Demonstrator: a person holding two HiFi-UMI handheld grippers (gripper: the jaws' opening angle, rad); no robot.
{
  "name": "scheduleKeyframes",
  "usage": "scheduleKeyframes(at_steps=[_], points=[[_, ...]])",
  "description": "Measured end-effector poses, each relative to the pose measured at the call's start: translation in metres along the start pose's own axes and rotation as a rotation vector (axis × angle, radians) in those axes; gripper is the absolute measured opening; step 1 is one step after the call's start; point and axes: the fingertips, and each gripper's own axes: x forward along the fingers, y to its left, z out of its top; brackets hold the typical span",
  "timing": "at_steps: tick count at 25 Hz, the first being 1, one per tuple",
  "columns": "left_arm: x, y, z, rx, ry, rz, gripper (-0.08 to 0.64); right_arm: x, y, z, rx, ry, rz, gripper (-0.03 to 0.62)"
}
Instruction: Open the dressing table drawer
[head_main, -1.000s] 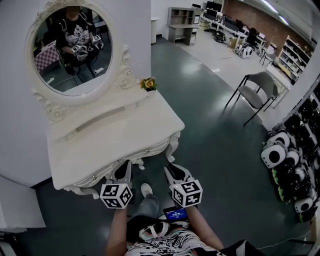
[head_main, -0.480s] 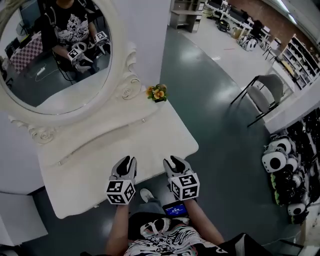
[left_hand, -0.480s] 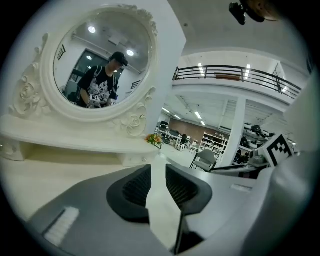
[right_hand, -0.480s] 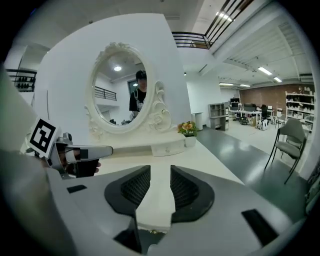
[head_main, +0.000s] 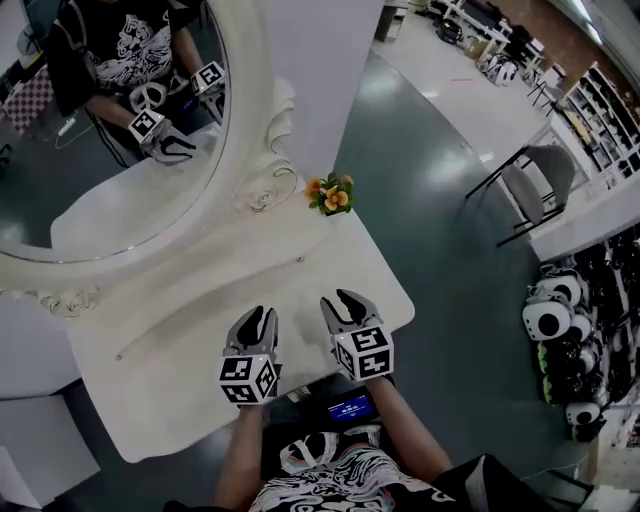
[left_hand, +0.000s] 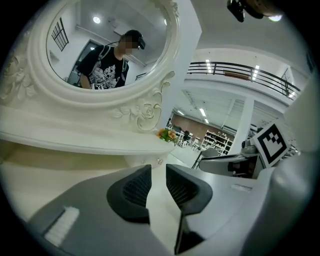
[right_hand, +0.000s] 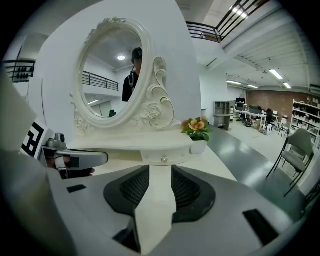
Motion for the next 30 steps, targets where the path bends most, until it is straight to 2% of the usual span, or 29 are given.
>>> scheduleKeyframes(at_steps=[16,23,27,30], points=[[0.044,0.031,-0.004,-0.051,0.034,0.079,0.084,0.087,-0.004,0.004,-0.029,0.061,0.103,0.132],[0.067,0.045,-0.019,-0.078,0.081,0.094,0.078,0.13,-0.007,0.003,-0.083,0.08,0.112,0.138],[0.07,0.049,-0.024,-0.087,0.094,0.097,0.07,0.143,-0.006,0.003,-0.11,0.09,0.122,0.102],[0.07,0.051,-0.024,-0.094,0.098,0.104,0.067,0.144,-0.002,0.004,-0.12,0.099,0.135,0.1]])
